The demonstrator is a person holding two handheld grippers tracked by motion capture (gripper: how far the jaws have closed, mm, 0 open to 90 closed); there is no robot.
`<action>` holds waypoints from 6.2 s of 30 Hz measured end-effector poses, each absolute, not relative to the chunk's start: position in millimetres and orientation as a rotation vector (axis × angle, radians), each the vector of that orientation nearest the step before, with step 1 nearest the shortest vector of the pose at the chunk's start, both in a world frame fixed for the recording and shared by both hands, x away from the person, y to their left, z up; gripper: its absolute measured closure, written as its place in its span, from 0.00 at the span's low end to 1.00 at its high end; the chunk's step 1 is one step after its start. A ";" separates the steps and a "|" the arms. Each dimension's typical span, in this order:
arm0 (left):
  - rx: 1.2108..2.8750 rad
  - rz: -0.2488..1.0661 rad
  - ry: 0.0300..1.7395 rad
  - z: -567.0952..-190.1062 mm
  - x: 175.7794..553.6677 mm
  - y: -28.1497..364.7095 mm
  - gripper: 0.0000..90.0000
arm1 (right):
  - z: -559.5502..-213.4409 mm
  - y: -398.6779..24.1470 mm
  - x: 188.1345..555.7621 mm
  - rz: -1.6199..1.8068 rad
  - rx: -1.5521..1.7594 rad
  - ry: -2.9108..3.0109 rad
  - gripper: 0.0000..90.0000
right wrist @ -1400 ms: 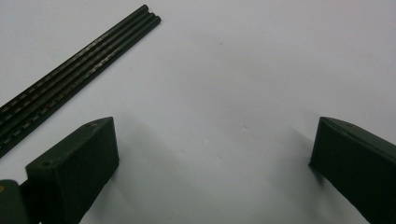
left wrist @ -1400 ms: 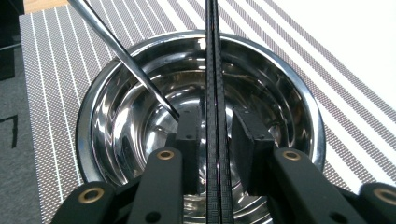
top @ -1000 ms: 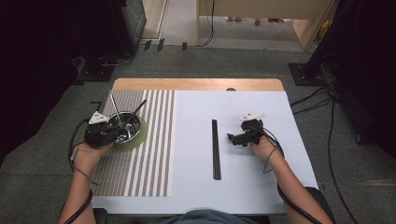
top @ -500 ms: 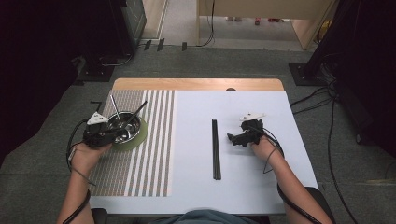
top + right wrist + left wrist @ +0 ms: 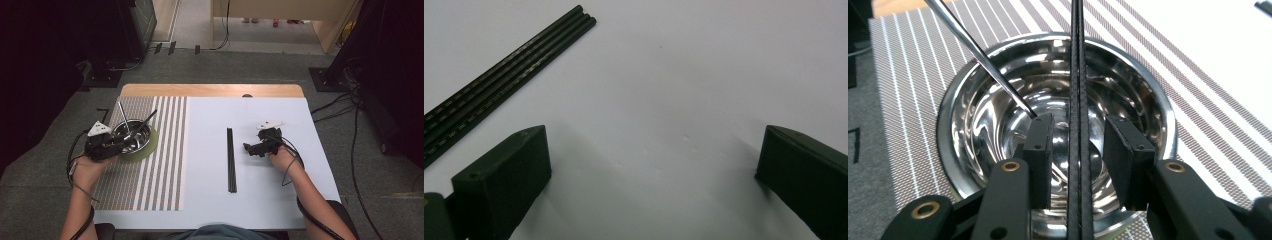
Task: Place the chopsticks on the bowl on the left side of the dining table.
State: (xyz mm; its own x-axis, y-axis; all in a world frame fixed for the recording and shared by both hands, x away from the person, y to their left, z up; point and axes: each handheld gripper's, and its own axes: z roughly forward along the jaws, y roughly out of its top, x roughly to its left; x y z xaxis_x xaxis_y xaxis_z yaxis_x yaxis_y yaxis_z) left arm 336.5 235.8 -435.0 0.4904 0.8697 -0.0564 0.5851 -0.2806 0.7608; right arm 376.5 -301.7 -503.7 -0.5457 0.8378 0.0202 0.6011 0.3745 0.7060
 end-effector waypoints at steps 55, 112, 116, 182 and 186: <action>1.856 0.600 1.396 -445.7 307.2 278.2 0.49 | -503.7 -301.4 376.2 0.963 1.262 2.294 0.01; 1.778 0.598 1.495 -422.3 350.8 238.0 0.55 | -503.8 -301.6 376.2 0.965 1.259 2.294 0.01; 1.767 0.584 1.493 -422.5 356.8 234.2 0.63 | -503.9 -301.7 376.2 0.964 1.258 2.294 0.01; 1.922 0.534 1.394 -443.4 386.0 183.3 0.94 | -503.9 -301.7 376.3 0.966 1.256 2.294 0.01; 1.933 0.519 1.384 -443.4 383.8 181.7 0.94 | -503.9 -301.7 376.3 0.966 1.256 2.294 0.01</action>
